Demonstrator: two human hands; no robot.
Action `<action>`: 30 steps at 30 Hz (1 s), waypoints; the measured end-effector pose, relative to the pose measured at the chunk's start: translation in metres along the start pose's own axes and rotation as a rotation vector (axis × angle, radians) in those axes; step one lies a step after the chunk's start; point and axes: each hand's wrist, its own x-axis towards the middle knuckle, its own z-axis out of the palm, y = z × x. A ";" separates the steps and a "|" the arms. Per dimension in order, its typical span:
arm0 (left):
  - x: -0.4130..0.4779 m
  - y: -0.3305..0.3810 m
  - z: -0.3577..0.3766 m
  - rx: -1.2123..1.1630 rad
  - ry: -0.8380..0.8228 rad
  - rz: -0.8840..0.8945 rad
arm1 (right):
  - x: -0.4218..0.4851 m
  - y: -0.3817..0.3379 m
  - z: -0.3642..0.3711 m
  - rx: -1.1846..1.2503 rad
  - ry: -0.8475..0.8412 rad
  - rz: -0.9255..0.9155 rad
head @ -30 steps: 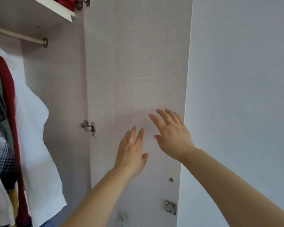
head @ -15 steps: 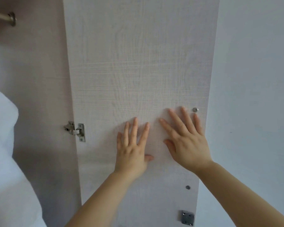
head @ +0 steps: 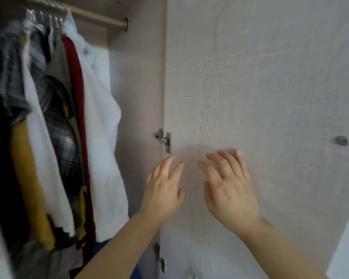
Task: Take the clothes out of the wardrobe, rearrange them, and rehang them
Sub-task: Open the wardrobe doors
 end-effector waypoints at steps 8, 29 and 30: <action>-0.093 -0.064 -0.084 0.344 -0.020 -0.351 | 0.003 -0.104 0.055 0.505 -0.102 -0.197; -0.124 -0.158 -0.204 0.110 0.495 -0.677 | 0.064 -0.263 0.077 0.866 -0.321 -0.296; -0.122 -0.159 -0.203 0.077 0.509 -0.685 | 0.067 -0.265 0.079 0.868 -0.314 -0.283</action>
